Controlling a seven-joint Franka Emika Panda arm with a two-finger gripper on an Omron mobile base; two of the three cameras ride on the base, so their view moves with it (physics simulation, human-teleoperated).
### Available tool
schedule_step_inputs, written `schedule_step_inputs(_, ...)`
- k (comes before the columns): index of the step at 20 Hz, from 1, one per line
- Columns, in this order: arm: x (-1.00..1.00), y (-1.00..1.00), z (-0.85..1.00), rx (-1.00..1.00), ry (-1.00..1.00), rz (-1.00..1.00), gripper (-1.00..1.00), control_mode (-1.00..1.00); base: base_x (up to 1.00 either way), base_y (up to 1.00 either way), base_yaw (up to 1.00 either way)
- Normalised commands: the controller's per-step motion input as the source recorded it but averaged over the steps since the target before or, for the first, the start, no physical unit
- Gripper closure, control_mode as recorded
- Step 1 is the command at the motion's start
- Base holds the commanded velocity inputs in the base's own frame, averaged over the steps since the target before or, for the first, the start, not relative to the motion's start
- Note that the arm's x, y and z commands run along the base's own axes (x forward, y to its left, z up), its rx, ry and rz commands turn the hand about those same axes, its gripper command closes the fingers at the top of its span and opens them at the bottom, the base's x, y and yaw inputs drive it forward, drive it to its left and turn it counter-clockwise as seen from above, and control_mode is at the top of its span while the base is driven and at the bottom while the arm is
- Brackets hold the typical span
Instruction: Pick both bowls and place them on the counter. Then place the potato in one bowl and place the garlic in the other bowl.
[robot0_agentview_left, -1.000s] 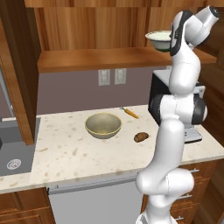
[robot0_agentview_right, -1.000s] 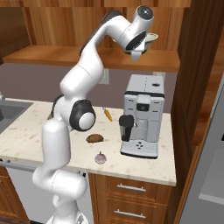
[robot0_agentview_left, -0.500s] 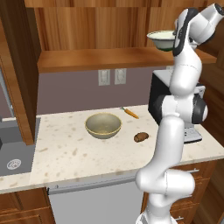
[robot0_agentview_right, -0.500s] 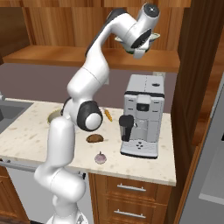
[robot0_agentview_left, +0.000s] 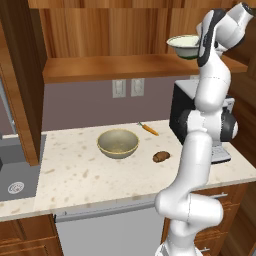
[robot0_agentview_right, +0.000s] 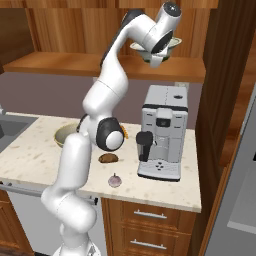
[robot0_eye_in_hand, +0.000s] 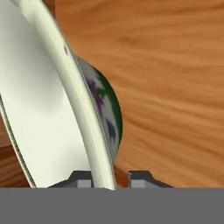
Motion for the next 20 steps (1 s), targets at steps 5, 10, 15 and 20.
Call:
schedule_step_inputs(5,0.18,0.15,-0.26,0.04,0.0,-0.01,1.0,-1.0,0.0,0.0,0.0)
schedule_step_inputs(10,-0.42,0.11,-0.01,0.15,-0.07,0.0,1.0,-1.0,0.0,0.0,0.0)
schedule_step_inputs(15,-0.76,0.21,-0.04,0.18,-0.07,0.0,1.0,-1.0,0.0,0.0,0.0)
schedule_step_inputs(20,-0.71,0.41,-0.31,0.07,-0.05,0.0,1.0,-1.0,0.0,0.0,0.0)
